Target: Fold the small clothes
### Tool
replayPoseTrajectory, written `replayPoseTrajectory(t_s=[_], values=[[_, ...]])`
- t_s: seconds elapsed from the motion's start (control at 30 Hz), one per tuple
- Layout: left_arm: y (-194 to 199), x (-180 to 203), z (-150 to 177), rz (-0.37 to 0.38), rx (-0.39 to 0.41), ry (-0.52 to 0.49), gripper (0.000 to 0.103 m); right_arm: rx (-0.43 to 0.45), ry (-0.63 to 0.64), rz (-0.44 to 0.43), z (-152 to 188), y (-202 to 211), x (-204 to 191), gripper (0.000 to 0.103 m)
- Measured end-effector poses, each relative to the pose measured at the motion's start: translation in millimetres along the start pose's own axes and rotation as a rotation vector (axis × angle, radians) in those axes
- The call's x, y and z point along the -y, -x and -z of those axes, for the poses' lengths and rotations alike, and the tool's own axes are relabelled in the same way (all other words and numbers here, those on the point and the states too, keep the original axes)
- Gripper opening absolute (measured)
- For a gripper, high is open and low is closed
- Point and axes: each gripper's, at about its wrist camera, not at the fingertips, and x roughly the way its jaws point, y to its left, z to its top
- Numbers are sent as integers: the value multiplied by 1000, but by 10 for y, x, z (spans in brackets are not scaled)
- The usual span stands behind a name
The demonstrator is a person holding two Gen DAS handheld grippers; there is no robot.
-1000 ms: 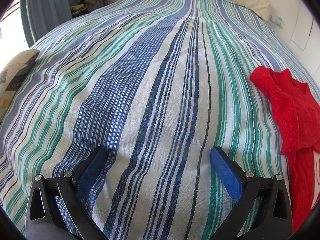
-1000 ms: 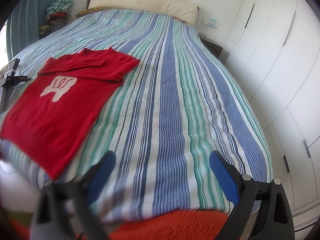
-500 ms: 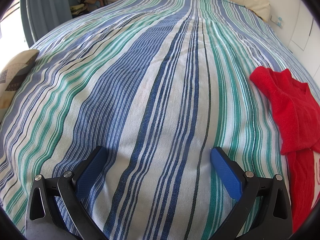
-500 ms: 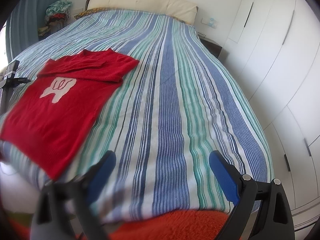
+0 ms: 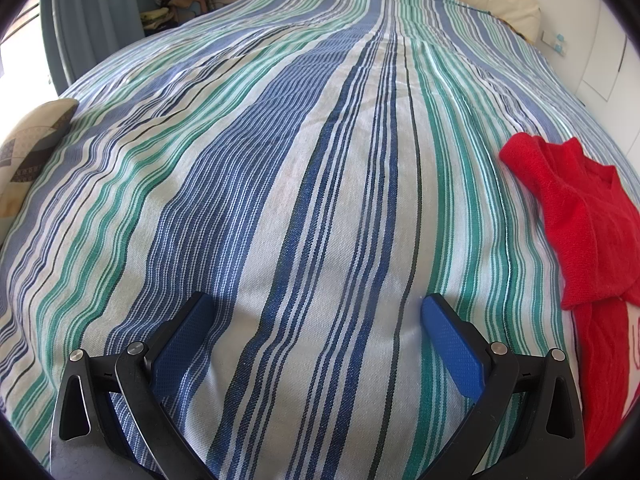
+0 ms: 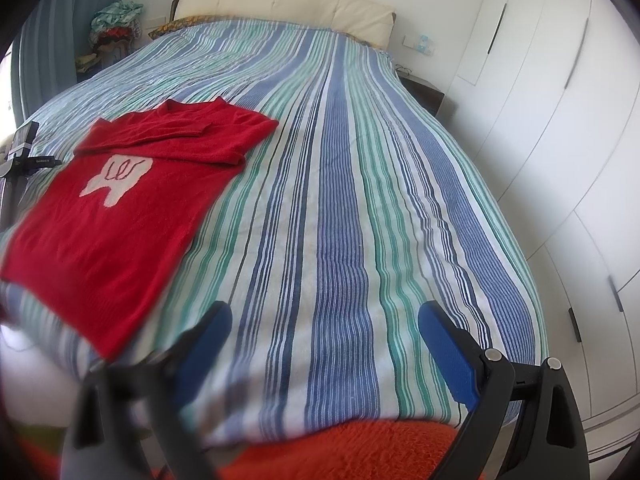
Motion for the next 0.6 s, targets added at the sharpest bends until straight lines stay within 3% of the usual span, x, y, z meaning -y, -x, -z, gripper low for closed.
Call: replayPoseTrajectory(t_s=[0.6], values=[[0, -1, 0, 0, 0, 0, 103, 13, -11, 1, 19, 40, 8, 93]])
